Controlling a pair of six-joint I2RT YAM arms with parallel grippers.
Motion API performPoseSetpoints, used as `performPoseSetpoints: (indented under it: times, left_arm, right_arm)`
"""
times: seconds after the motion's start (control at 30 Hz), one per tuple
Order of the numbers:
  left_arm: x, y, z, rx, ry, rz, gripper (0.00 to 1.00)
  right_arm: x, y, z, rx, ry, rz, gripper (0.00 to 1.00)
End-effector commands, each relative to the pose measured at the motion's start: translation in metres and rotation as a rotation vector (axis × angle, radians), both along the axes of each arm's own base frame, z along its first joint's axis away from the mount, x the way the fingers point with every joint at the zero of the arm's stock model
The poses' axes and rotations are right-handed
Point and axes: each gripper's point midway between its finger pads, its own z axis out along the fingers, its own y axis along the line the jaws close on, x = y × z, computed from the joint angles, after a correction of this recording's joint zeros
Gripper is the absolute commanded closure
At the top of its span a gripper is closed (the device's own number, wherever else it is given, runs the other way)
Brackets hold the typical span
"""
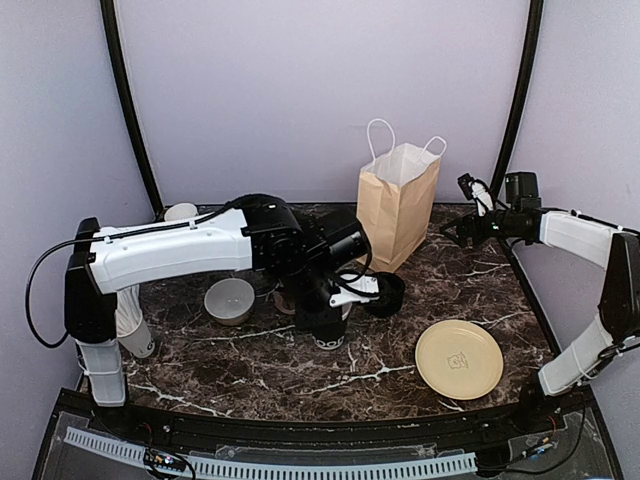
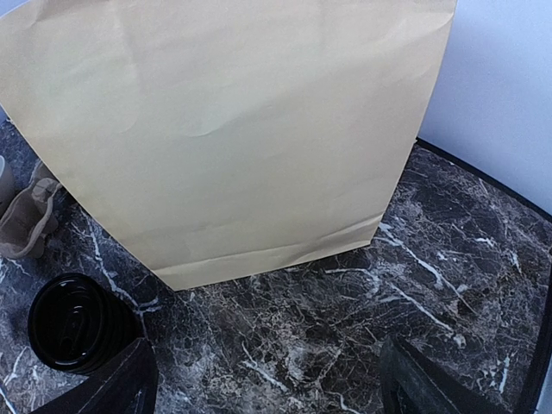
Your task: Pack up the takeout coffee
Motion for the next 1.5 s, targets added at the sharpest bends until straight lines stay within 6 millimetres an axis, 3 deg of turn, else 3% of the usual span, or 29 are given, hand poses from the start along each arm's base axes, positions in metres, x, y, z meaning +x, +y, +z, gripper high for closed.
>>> performPoseSetpoints:
  times: [0.0, 0.3, 0.57, 0.67, 0.73, 0.8, 0.83, 0.87, 0.9, 0.93, 0.97, 1.0, 1.03, 1.07, 1.1, 1.13, 1.17, 1.3, 1.47]
  left_arm:
    - [-0.008, 0.004, -0.005, 0.029, 0.008, -0.030, 0.99]
    - [-0.014, 0.000, -0.032, 0.072, 0.047, -0.040, 0.93]
    - [-0.018, 0.001, -0.035, 0.071, 0.066, -0.036, 0.80]
    - [-0.015, -0.001, -0.018, 0.036, 0.043, -0.024, 0.76]
    - [-0.013, -0.005, 0.006, -0.027, 0.014, -0.020, 0.72]
    - [-0.006, -0.009, 0.041, -0.133, -0.055, -0.010, 0.63]
    - [-0.002, -0.009, 0.047, -0.151, -0.079, -0.004, 0.57]
    - [0.008, -0.010, 0.066, -0.205, -0.148, 0.014, 0.52]
    - [0.016, -0.006, 0.066, -0.209, -0.181, 0.035, 0.48]
    - [0.032, -0.006, 0.087, -0.275, -0.268, 0.076, 0.43]
    - [0.045, 0.001, 0.084, -0.277, -0.297, 0.112, 0.41]
    - [0.061, 0.000, 0.108, -0.365, -0.363, 0.167, 0.37]
    - [0.079, 0.012, 0.105, -0.379, -0.376, 0.234, 0.36]
    - [0.092, 0.012, 0.125, -0.471, -0.410, 0.276, 0.33]
    - [0.109, 0.024, 0.120, -0.487, -0.407, 0.336, 0.32]
    - [0.117, 0.024, 0.137, -0.571, -0.424, 0.360, 0.30]
    - [0.131, 0.035, 0.132, -0.586, -0.424, 0.410, 0.29]
    - [0.166, 0.054, 0.144, -0.754, -0.431, 0.558, 0.26]
    - [0.172, 0.072, 0.124, -0.802, -0.396, 0.648, 0.24]
  right_arm:
    - [0.001, 0.005, 0.001, 0.001, -0.015, 0.022, 0.11]
    - [0.000, 0.006, 0.000, -0.005, -0.016, 0.026, 0.11]
    - [-0.004, 0.012, -0.002, -0.003, -0.004, 0.059, 0.11]
    - [-0.010, 0.020, 0.003, -0.021, 0.003, 0.104, 0.12]
    - [-0.016, 0.026, 0.014, -0.044, -0.009, 0.146, 0.13]
    - [-0.021, 0.035, 0.029, -0.060, -0.026, 0.193, 0.13]
    - [-0.025, 0.039, 0.032, -0.072, -0.027, 0.221, 0.13]
    - [-0.029, 0.043, 0.035, -0.083, -0.026, 0.246, 0.14]
    - [-0.034, 0.048, 0.036, -0.093, -0.023, 0.273, 0.14]
    - [-0.039, 0.053, 0.037, -0.102, -0.025, 0.302, 0.13]
    - [-0.045, 0.059, 0.037, -0.113, -0.028, 0.330, 0.13]
    - [-0.051, 0.066, 0.036, -0.131, -0.029, 0.361, 0.12]
    - [-0.060, 0.073, 0.034, -0.158, -0.030, 0.419, 0.13]
    - [-0.075, 0.080, 0.025, -0.188, 0.005, 0.493, 0.18]
    - [-0.082, 0.086, 0.020, -0.226, 0.004, 0.549, 0.18]
    - [-0.085, 0.091, 0.016, -0.256, 0.009, 0.568, 0.18]
    - [-0.090, 0.096, 0.011, -0.281, 0.017, 0.594, 0.18]
    - [-0.103, 0.116, -0.004, -0.380, 0.025, 0.671, 0.27]
    - [-0.115, 0.137, -0.022, -0.472, 0.024, 0.790, 0.37]
